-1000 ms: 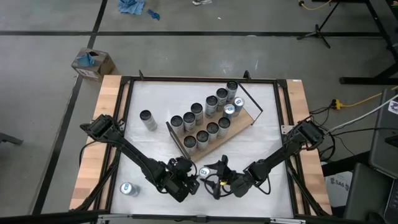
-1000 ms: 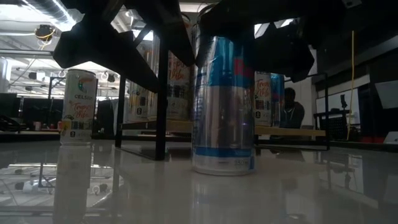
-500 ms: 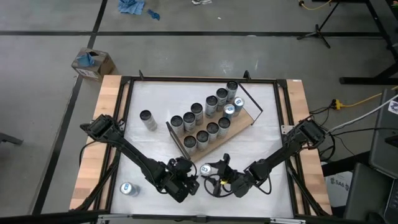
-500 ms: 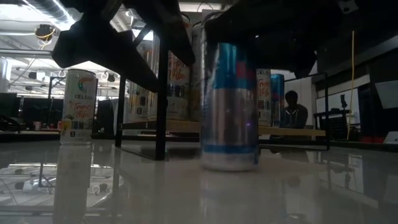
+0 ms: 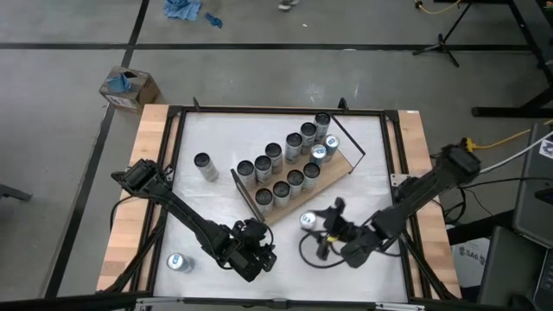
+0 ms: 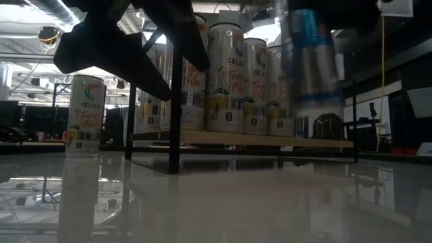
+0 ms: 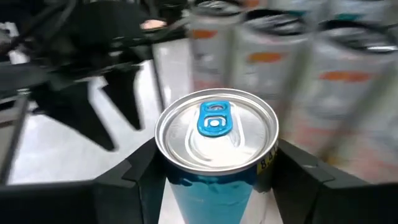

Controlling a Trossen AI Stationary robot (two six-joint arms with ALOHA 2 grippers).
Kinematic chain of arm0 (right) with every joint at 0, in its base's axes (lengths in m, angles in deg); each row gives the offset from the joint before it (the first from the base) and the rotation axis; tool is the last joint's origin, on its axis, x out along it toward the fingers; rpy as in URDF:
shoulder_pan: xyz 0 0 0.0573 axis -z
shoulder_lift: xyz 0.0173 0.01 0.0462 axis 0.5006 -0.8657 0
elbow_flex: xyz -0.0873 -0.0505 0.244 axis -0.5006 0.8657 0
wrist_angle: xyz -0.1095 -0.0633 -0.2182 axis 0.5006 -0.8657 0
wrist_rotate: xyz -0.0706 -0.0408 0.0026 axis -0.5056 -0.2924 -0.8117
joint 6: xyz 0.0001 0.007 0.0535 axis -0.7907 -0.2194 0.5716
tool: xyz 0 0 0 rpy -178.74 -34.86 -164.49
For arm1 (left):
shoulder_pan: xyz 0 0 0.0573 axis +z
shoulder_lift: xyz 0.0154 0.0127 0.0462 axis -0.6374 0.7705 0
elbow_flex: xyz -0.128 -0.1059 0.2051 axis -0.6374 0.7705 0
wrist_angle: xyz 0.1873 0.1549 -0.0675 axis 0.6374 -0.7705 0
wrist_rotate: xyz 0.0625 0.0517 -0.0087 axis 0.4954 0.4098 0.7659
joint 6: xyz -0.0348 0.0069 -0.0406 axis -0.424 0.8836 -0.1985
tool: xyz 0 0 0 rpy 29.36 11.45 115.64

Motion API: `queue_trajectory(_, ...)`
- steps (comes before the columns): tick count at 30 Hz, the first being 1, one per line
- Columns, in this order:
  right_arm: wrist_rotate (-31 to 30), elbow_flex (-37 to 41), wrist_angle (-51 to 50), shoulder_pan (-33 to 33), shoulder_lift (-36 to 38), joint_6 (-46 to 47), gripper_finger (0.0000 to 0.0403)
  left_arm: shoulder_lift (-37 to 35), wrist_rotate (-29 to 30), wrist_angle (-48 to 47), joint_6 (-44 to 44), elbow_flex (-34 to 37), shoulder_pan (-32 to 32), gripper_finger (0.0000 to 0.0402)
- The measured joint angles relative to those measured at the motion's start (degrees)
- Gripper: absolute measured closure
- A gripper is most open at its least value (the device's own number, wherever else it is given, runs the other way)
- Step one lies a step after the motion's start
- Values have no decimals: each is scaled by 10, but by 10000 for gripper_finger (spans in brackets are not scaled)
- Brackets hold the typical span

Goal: Place canned beverage on shelf
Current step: Put the blue soda can on the shelf

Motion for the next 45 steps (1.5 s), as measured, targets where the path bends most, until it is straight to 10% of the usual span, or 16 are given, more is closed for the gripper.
queue_trajectory(22,-159,24,-513,-32,268,280,183,0,3,0,0,0,0,179)
queue_trajectory(33,-173,200,-420,-31,340,377,183,0,4,0,0,0,1,179)
queue_trajectory(45,-253,226,-384,-19,347,345,183,0,4,0,0,0,4,179)
